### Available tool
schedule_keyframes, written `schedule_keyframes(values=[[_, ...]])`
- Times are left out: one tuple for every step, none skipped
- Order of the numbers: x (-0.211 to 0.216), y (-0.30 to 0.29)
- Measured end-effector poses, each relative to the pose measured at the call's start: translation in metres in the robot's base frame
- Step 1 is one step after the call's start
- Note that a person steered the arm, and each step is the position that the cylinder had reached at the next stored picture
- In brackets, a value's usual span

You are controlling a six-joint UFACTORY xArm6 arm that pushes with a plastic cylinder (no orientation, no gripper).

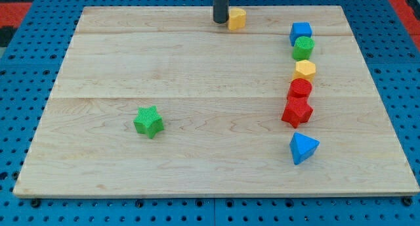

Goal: Push the yellow heart closer to the blue cube

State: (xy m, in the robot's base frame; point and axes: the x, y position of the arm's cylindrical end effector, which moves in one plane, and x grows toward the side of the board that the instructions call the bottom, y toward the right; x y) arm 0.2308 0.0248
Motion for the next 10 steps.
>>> schedule_keyframes(values=[[0.001,0.028],[0.000,-0.003],[-0.006,-0.019],[-0.010,-0.021],[-0.011,-0.009],[-0.011,0.018],[-0.011,0.023],[-0.011,0.024],[-0.011,0.015],[-0.011,0.053]])
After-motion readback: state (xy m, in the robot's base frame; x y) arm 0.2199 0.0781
